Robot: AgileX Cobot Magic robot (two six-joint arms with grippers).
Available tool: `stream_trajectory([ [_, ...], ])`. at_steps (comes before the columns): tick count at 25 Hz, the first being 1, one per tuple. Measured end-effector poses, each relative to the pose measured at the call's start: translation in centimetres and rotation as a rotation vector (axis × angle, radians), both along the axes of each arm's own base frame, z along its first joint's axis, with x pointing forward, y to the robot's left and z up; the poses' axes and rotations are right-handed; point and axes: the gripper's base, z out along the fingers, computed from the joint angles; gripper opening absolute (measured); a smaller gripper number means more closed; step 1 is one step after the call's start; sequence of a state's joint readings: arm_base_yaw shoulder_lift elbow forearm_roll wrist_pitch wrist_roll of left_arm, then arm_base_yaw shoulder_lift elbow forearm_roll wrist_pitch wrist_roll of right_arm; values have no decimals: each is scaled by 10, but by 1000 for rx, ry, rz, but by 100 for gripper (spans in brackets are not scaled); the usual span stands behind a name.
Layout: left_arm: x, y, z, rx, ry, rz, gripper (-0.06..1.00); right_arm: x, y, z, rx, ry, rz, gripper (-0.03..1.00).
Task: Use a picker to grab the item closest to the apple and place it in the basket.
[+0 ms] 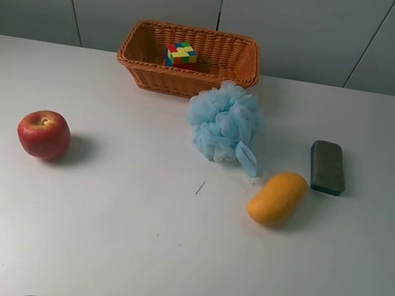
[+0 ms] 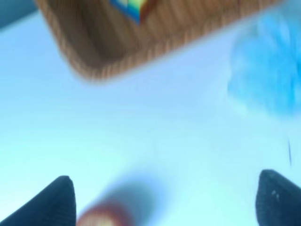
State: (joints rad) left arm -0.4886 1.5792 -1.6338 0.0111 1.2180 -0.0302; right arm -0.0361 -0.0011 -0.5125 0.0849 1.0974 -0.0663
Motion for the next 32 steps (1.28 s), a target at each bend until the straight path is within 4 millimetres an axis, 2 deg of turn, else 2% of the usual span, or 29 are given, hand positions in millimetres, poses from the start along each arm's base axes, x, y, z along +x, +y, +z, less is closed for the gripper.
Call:
stream_trajectory([
  [4,-70,37,10,-12,-27,-4,74,0,0,0,0,0,0,70],
  [10,-167,89,7,-67,-135,-5,74,0,0,0,0,0,0,70],
  [13,-205,109,-1,-101,-202,-7,74,0,0,0,0,0,0,70],
  [16,-233,124,-17,-124,-248,-6,74,0,0,0,0,0,0,70],
  [20,-258,140,-43,-142,-291,81,74,0,0,0,0,0,0,70],
  [25,-268,145,-74,-116,-412,153,74,0,0,0,0,0,0,70],
  [28,-273,144,-91,-101,-427,187,74,0,0,0,0,0,0,70],
  [32,-280,143,-102,-102,-455,239,74,0,0,0,1,0,1,70],
])
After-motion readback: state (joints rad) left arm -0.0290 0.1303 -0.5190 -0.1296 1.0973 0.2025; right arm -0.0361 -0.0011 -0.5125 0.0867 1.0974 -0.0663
